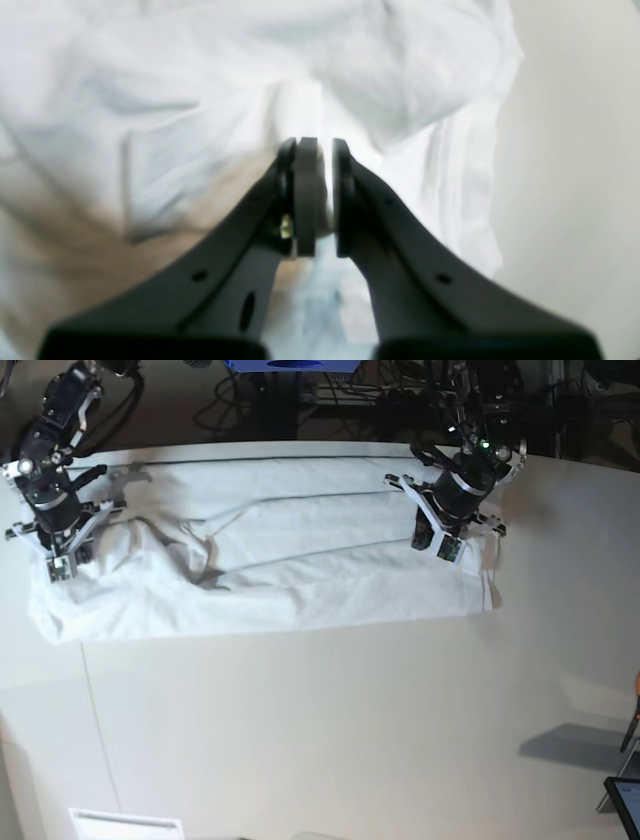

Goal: Fold the T-shirt properly
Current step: 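Move both grippers to the strip's two ends and pull them apart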

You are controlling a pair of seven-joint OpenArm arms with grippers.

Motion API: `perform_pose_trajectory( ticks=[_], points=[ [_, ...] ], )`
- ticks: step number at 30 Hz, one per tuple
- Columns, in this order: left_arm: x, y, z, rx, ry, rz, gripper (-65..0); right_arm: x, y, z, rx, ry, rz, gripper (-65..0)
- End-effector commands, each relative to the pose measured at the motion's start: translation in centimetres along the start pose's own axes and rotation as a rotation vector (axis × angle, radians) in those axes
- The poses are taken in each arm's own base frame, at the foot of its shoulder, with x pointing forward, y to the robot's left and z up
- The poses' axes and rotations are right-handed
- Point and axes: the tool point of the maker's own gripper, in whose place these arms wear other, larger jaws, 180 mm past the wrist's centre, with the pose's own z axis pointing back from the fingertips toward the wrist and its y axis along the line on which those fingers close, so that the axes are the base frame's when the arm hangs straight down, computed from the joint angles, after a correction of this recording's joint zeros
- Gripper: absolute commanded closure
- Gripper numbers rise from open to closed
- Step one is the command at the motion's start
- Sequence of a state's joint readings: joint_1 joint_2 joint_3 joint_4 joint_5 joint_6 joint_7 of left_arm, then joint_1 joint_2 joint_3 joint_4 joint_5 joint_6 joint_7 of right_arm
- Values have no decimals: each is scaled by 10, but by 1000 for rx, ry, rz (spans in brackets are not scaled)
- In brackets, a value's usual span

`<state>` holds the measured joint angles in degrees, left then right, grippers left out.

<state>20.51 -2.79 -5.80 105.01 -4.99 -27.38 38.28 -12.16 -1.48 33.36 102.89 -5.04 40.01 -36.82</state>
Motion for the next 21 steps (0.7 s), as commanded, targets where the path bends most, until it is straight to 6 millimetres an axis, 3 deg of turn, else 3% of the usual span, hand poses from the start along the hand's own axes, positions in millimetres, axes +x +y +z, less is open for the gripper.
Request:
perform_pose_trajectory(
  ticks=[1, 6, 11, 21],
  points=[
    [5, 0, -2, 5, -33, 15, 0, 6, -4, -3, -3, -20, -2, -42],
    [-19, 2, -15, 14, 8, 50, 0, -5, -2, -22, 32, 19, -36, -42],
    [-17, 8, -34, 15, 4, 76, 0, -17, -5, -37, 57, 59, -56, -42],
    [38, 28, -57, 38, -92, 73, 0, -2, -9, -56, 55, 66, -54, -42]
  ],
)
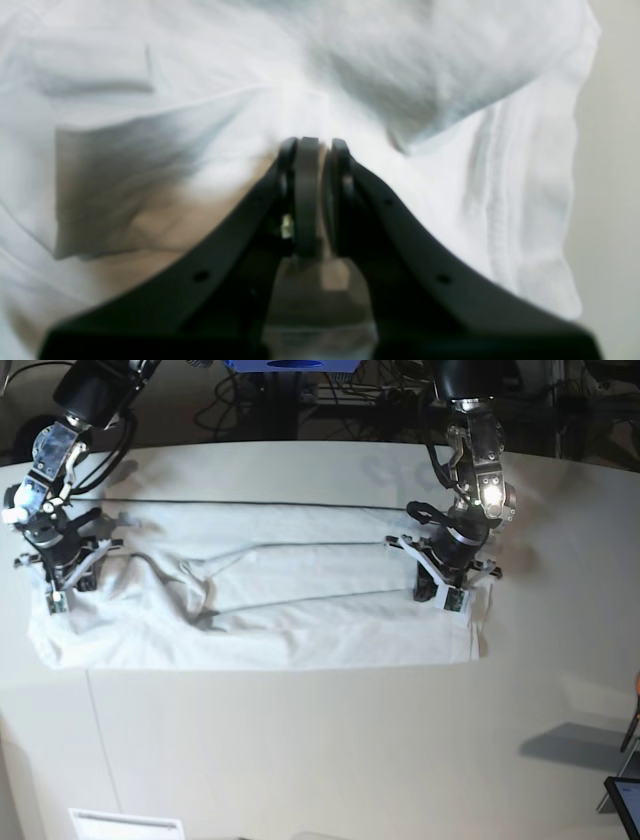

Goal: Fold the T-shirt properly
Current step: 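Move both grippers to the strip's two ends and pull them apart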

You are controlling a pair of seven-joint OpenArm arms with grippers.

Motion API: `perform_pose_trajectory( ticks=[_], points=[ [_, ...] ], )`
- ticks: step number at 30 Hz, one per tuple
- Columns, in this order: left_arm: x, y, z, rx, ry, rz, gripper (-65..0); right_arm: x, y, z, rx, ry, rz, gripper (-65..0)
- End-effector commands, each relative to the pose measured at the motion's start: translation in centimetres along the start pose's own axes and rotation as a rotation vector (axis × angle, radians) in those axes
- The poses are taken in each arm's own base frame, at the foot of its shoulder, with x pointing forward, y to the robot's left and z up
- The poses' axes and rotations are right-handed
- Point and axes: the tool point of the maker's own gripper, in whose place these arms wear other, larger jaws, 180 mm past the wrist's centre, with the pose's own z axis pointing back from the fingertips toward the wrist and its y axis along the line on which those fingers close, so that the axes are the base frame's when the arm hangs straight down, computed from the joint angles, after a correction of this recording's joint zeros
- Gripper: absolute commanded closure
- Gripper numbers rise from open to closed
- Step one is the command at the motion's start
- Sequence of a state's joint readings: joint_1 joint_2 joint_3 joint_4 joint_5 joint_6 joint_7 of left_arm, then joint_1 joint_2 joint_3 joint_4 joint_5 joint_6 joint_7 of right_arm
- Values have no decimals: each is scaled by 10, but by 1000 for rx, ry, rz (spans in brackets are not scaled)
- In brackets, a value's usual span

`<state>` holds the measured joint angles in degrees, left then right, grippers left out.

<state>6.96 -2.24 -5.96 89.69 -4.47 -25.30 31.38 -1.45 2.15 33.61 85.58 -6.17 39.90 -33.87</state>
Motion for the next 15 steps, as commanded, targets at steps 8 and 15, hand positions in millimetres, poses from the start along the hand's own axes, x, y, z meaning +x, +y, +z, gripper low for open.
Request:
perform_pose_trajectory(
  ticks=[8, 15],
  points=[
    [4, 13, -17, 46, 47, -68, 0, -22, 1, 3, -10, 86, 22, -42],
    [8, 12, -15, 45, 34, -66, 0, -28, 1, 4, -9, 97, 24, -42]
  ],
)
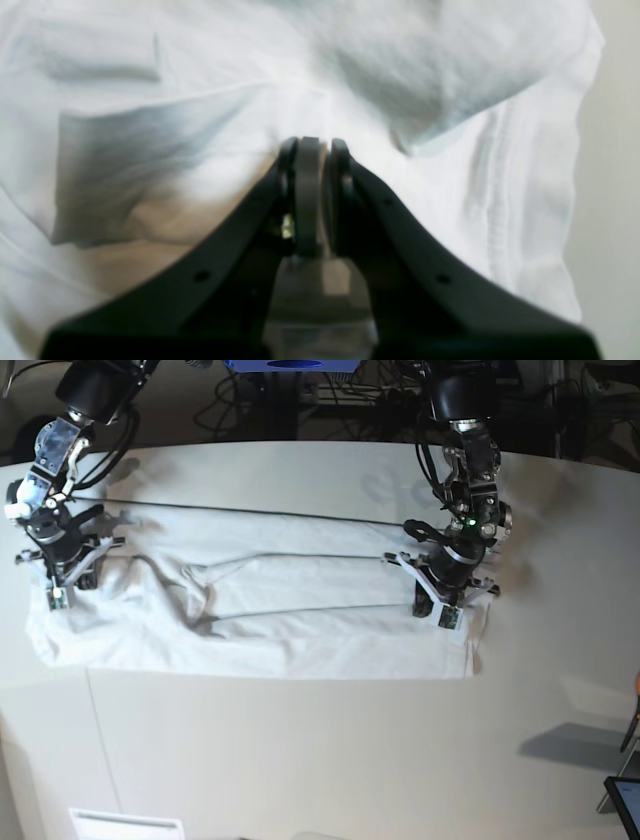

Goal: Fold the T-shirt properly
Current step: 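Move both grippers to the strip's two ends and pull them apart, then grasp the strip end near the left gripper with the left gripper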

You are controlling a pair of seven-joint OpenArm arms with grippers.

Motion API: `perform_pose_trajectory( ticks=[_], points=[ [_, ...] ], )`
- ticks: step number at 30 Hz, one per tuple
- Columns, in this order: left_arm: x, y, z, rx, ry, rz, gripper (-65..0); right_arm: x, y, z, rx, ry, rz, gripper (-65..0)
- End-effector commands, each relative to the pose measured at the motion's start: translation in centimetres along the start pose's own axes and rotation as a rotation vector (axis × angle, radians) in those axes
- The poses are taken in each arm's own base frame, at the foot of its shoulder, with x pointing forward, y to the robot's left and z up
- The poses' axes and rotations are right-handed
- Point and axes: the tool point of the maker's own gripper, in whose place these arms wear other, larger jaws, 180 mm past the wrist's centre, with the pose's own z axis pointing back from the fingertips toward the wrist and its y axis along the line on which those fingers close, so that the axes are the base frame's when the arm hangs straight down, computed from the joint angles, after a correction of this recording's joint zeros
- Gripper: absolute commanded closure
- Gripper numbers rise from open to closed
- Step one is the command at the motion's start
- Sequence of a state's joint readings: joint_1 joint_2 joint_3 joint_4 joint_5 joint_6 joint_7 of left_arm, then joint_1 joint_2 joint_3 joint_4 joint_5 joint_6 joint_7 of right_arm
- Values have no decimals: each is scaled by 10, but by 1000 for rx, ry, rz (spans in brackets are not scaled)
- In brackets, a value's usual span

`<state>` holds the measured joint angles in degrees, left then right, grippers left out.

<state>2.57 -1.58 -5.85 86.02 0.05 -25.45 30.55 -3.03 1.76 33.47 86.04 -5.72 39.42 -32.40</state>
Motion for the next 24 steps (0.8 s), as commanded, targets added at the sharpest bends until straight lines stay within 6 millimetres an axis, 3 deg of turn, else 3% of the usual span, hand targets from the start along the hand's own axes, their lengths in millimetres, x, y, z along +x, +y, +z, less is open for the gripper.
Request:
perform_pose_trajectory(
  ticks=[1, 4, 10, 12, 15, 17, 20, 24],
  points=[
    [-1, 7, 4, 27, 24, -26, 0, -21, -4, 2, -14, 106, 35, -42],
    [10, 5, 13, 38, -15, -28, 0, -12, -9, 6, -30, 84, 48, -42],
    [59, 12, 52, 102, -121, -94, 0, -6, -10, 8, -39, 69, 55, -44],
    [69, 26, 66, 155, -126, -99, -3, -6, -10, 8, -39, 69, 55, -44],
    [69, 59, 78, 247, -106, -33, -20, -8, -10, 8, -38, 70, 56, -44],
    [64, 87, 85, 296, -93, 60, -94, -7, -10, 8, -38, 69, 56, -45],
    [52, 121, 101, 321, -80, 207, -262, -8, -10, 9, -39, 69, 57, -45],
    [55, 145, 118, 248, -147, 332, -435, -7, -11, 9, -41, 68, 59, -45]
  ],
)
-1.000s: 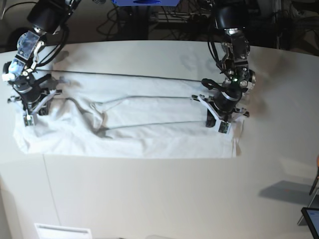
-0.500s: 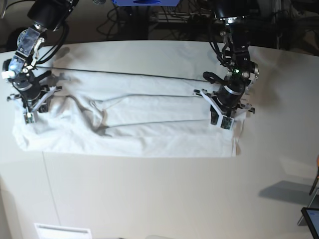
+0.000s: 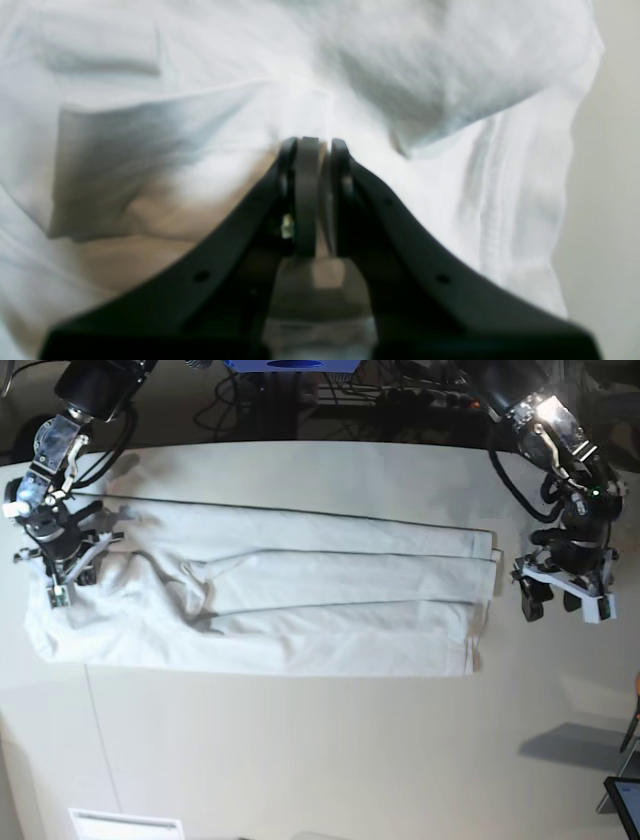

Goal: Fold the T-shirt properly
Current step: 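Grasp the strip end near the left gripper with the left gripper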

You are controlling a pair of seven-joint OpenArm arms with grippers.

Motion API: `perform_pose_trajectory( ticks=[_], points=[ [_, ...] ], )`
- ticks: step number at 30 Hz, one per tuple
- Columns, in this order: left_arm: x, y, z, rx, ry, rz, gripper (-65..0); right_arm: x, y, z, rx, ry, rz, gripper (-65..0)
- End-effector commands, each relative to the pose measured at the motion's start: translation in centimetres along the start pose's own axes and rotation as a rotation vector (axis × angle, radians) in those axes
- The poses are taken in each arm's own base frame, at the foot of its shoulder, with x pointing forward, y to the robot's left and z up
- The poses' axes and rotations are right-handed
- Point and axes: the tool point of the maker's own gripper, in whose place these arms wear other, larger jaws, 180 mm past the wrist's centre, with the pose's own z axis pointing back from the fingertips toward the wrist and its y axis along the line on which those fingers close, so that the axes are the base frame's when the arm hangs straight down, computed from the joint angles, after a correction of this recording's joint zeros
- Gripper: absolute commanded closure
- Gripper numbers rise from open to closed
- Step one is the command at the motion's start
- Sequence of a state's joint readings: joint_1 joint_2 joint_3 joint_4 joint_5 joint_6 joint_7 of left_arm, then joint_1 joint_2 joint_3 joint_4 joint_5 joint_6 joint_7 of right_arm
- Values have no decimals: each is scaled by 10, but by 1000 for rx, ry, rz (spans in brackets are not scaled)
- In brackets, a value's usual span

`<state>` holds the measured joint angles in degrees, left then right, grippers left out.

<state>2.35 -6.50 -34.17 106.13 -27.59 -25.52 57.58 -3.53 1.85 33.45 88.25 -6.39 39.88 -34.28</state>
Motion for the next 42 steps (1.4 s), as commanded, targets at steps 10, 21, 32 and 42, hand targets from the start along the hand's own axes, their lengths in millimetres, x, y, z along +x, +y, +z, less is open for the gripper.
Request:
perform_pose_trajectory(
  ticks=[10, 21, 32, 42],
  points=[
    [-26, 3, -23, -314, 26, 207, -650, -8, -7, 3, -23, 49, 28, -45],
    [-62, -3, -34, -366, 94, 260, -650, -10, -6, 2, -21, 56, 27, -46],
    [-67, -58, -58, -494, 110, 260, -648, -11, -6, 2, -19, 59, 28, -46],
    [-80, -66, -67, -485, 140, 313, -648, -15, -6, 4, -20, 67, 30, -46]
  ],
)
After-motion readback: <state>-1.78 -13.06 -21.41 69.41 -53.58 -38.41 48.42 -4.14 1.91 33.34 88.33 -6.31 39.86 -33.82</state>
